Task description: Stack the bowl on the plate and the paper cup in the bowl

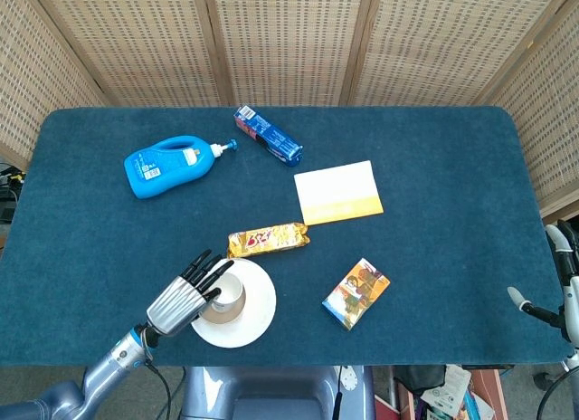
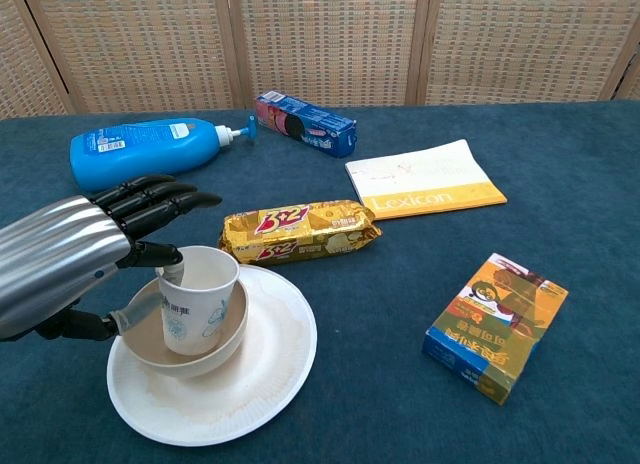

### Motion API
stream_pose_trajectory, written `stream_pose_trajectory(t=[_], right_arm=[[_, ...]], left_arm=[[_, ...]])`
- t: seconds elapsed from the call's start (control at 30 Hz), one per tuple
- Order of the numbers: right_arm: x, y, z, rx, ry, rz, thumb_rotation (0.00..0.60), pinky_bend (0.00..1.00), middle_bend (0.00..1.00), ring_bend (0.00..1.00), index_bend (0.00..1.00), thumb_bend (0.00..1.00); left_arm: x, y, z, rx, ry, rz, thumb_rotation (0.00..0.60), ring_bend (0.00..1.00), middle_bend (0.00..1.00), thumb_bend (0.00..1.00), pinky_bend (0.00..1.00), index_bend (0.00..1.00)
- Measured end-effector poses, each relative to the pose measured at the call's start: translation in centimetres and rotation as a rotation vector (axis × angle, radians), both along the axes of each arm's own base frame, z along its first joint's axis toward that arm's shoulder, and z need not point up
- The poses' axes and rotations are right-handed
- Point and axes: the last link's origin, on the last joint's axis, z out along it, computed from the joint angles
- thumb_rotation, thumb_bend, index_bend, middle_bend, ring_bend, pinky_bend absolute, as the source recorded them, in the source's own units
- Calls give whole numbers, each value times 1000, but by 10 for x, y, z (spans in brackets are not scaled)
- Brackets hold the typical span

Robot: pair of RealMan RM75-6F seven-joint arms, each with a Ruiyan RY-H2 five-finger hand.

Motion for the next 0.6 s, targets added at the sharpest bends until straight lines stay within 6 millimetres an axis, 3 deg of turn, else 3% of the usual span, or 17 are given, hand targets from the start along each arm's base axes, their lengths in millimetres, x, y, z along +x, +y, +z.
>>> stream_pose_trajectory(t=[0.17, 0.27, 0.6], right_arm=[[0, 0, 1, -7, -4, 3, 600, 0, 0, 0, 0, 149], [0, 0, 1, -14, -5, 5, 600, 0, 0, 0, 0, 149], [0, 0, 0, -13, -6, 8, 600, 0, 0, 0, 0, 150]], left_arm=[[-2, 0, 0, 1, -15, -13, 600, 0, 0, 240, 0, 357], [-5, -1, 2, -20, -25, -5, 600, 0, 0, 175, 0, 334], [-4, -7, 13, -36, -49, -14, 600, 0, 0, 168, 0, 334]])
